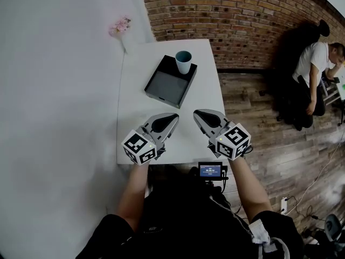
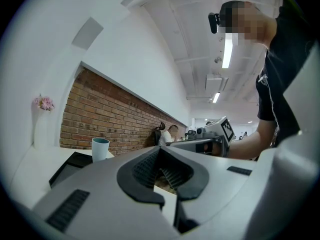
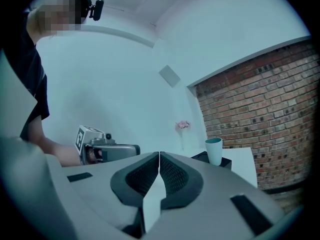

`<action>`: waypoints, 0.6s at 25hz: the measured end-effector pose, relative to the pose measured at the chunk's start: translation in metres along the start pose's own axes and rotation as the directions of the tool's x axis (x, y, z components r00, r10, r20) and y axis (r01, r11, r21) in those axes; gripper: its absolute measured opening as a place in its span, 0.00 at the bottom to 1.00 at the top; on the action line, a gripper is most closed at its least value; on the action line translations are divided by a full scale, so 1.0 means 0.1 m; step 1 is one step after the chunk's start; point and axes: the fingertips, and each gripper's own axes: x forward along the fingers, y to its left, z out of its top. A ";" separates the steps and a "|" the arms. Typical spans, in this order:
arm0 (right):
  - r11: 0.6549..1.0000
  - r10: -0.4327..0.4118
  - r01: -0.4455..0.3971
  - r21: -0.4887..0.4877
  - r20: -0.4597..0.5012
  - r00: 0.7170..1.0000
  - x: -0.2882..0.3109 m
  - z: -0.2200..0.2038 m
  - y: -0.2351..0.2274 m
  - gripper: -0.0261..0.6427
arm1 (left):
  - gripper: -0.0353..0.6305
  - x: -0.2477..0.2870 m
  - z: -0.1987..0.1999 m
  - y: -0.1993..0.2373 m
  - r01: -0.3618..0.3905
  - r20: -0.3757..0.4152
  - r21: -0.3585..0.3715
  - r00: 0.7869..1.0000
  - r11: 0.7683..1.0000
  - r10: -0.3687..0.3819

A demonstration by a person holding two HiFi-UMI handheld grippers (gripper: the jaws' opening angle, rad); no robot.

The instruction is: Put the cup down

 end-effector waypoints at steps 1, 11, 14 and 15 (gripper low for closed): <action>1.000 0.000 0.000 -0.001 0.000 1.000 0.00 0.00 0.00 0.07 | 0.06 0.01 0.00 0.00 0.000 -0.001 0.003 1.000 1.000 0.000; 1.000 0.006 -0.006 -0.028 -0.010 1.000 0.00 -0.01 -0.01 0.07 | 0.06 0.04 0.01 0.00 -0.003 -0.008 0.009 1.000 1.000 0.003; 0.999 0.006 -0.006 -0.031 -0.008 1.000 0.01 -0.01 -0.01 0.07 | 0.06 0.05 0.01 0.01 -0.001 -0.007 0.011 1.000 1.000 0.001; 1.000 0.006 -0.006 -0.031 -0.008 1.000 0.01 -0.01 -0.01 0.07 | 0.06 0.05 0.01 0.01 0.000 -0.007 0.011 1.000 1.000 0.000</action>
